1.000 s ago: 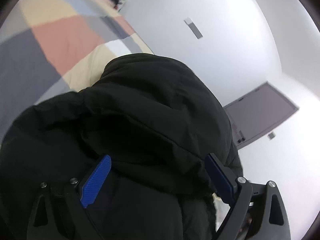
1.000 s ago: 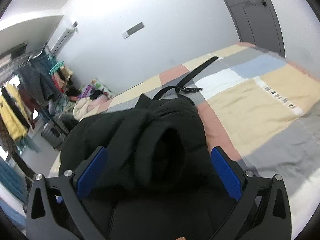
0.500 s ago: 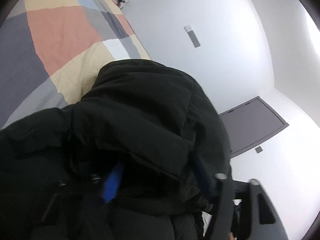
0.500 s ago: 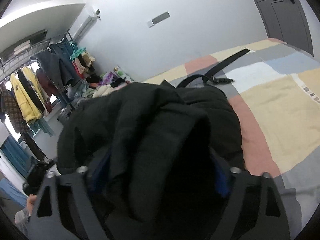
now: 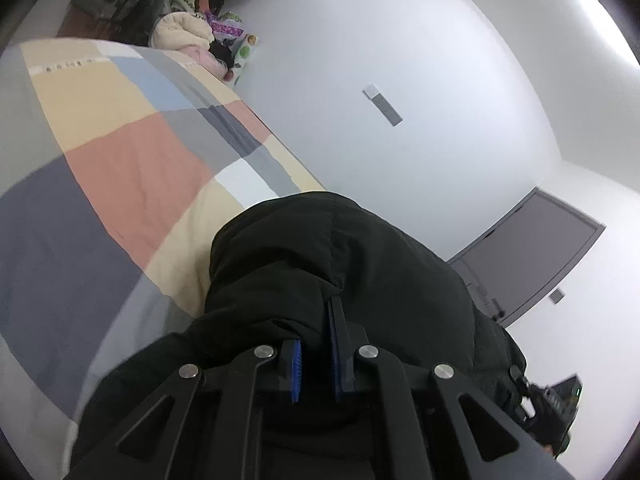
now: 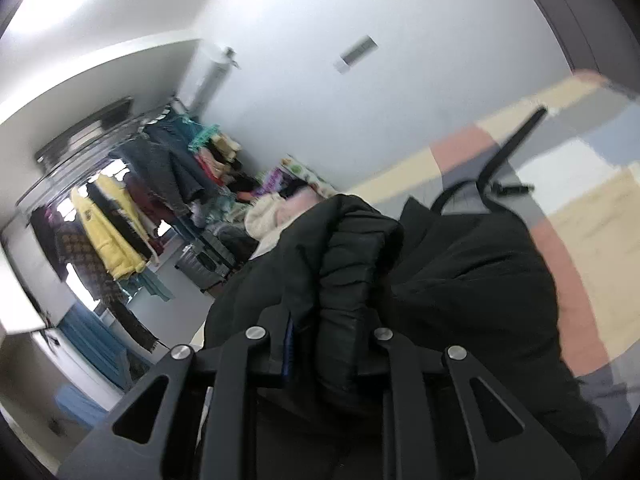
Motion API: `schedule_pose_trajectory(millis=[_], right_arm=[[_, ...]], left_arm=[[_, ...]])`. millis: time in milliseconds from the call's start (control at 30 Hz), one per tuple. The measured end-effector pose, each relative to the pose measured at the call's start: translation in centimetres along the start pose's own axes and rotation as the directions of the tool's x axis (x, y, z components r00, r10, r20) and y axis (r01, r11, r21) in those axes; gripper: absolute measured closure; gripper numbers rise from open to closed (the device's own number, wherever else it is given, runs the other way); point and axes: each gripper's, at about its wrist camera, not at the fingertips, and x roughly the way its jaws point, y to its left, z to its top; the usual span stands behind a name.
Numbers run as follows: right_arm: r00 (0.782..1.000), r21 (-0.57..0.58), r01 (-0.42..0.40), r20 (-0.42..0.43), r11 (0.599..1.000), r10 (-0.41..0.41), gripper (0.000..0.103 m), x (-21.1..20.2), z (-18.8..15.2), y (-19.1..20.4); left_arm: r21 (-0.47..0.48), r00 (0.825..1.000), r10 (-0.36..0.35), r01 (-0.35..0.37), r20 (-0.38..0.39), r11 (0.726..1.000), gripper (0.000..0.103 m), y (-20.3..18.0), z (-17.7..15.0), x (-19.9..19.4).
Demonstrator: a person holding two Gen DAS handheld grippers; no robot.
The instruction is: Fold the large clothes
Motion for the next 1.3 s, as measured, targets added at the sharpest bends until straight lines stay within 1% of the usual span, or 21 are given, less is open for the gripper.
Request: schedule_pose_trajectory(millis=[67, 100, 167, 300, 367, 433, 533, 633, 733, 800, 900, 933, 967, 1000, 1033, 1067, 1100, 1133, 1167, 1233, 1300], right_arm=[[0.995, 0.004, 0.083, -0.05, 0.997, -0.082, 0.083, 1.6, 0.3, -0.4], [0.986, 0.0, 0.143, -0.087, 0.99, -0.143, 0.083, 2.7, 0.1, -1.0], [0.964, 0.027, 0.221, -0.159, 0.975, -0.214, 0.083, 4.3, -0.5, -3.0], [0.931, -0.003, 0.308, -0.205, 0.951, -0.302, 0.082, 5.6, -1.4, -5.4], [0.919, -0.054, 0.329, -0.212, 0.943, -0.332, 0.081, 6.3, -1.6, -5.5], [0.895, -0.144, 0.365, -0.218, 0.92, -0.389, 0.08, 7.1, -1.9, -5.1], [0.861, -0.266, 0.399, -0.22, 0.877, -0.459, 0.079, 8.2, -2.7, -4.9], [0.846, -0.292, 0.41, -0.233, 0.864, -0.48, 0.077, 8.9, -3.2, -5.6], [0.834, -0.325, 0.426, -0.22, 0.844, -0.506, 0.075, 9.5, -4.1, -5.9], [0.827, -0.332, 0.44, -0.212, 0.834, -0.521, 0.075, 9.7, -4.5, -5.9], [0.825, -0.339, 0.455, -0.188, 0.824, -0.533, 0.075, 9.1, -4.5, -5.2], [0.822, -0.346, 0.462, -0.177, 0.817, -0.541, 0.072, 8.7, -4.5, -4.8], [0.818, -0.352, 0.472, -0.168, 0.808, -0.55, 0.065, 8.4, -4.5, -4.5], [0.807, -0.361, 0.491, -0.155, 0.793, -0.57, 0.057, 7.8, -4.5, -4.1], [0.799, -0.364, 0.505, -0.144, 0.782, -0.584, 0.038, 7.4, -4.5, -3.7], [0.799, -0.362, 0.51, -0.136, 0.78, -0.586, 0.025, 6.8, -4.5, -3.3], [0.808, -0.355, 0.503, -0.13, 0.788, -0.575, 0.024, 5.9, -4.5, -2.8], [0.814, -0.354, 0.495, -0.129, 0.793, -0.566, 0.023, 5.3, -4.6, -2.3], [0.815, -0.366, 0.491, -0.128, 0.79, -0.565, 0.023, 4.5, -4.7, -1.6], [0.815, -0.388, 0.492, -0.112, 0.78, -0.569, 0.023, 3.5, -5.0, -0.3], [0.819, -0.405, 0.489, -0.09, 0.772, -0.566, 0.023, 2.0, -5.3, 1.2]], left_arm=[[0.045, 0.999, 0.041, -0.04, -0.014, 0.998, 0.092, -0.5, -0.1, 0.5], [0.067, 0.998, 0.062, -0.061, -0.02, 0.996, 0.092, -0.8, -0.3, 0.7], [0.127, 0.995, 0.099, -0.095, -0.026, 0.987, 0.092, -1.6, -0.8, 1.3], [0.238, 0.982, 0.183, -0.169, -0.038, 0.956, 0.092, -2.9, -1.9, 3.0], [0.271, 0.976, 0.214, -0.194, -0.045, 0.943, 0.092, -3.0, -2.4, 3.5], [0.31, 0.967, 0.251, -0.224, -0.049, 0.924, 0.092, -3.1, -3.1, 4.1], [0.383, 0.945, 0.325, -0.285, -0.041, 0.878, 0.091, -3.4, -4.1, 5.5], [0.436, 0.926, 0.374, -0.319, -0.044, 0.841, 0.091, -3.6, -5.1, 7.1], [0.47, 0.916, 0.401, -0.343, -0.024, 0.813, 0.091, -4.2, -5.5, 7.4], [0.472, 0.915, 0.403, -0.346, -0.022, 0.811, 0.091, -4.4, -5.5, 7.2], [0.448, 0.916, 0.399, -0.342, -0.035, 0.826, 0.091, -4.4, -5.1, 6.3], [0.438, 0.917, 0.398, -0.346, -0.029, 0.83, 0.088, -4.4, -5.0, 5.7], [0.428, 0.916, 0.401, -0.353, -0.025, 0.832, 0.077, -4.5, -4.8, 5.1], [0.417, 0.914, 0.405, -0.359, -0.026, 0.835, 0.071, -4.5, -4.6, 4.7], [0.4, 0.915, 0.403, -0.359, -0.029, 0.843, 0.057, -4.6, -4.6, 3.9], [0.392, 0.915, 0.402, -0.36, -0.027, 0.847, 0.043, -4.8, -4.6, 3.2], [0.391, 0.913, 0.407, -0.372, -0.007, 0.842, 0.037, -5.1, -4.8, 2.2], [0.398, 0.909, 0.416, -0.389, 0.02, 0.831, 0.028, -5.6, -5.1, 1.1], [0.405, 0.907, 0.419, -0.401, 0.047, 0.822, 0.021, -6.0, -5.3, -0.1], [0.413, 0.913, 0.403, -0.393, 0.067, 0.821, 0.016, -6.7, -5.7, -2.6], [0.43, 0.915, 0.395, -0.388, 0.076, 0.816, 0.015, -7.4, -5.9, -4.5]])
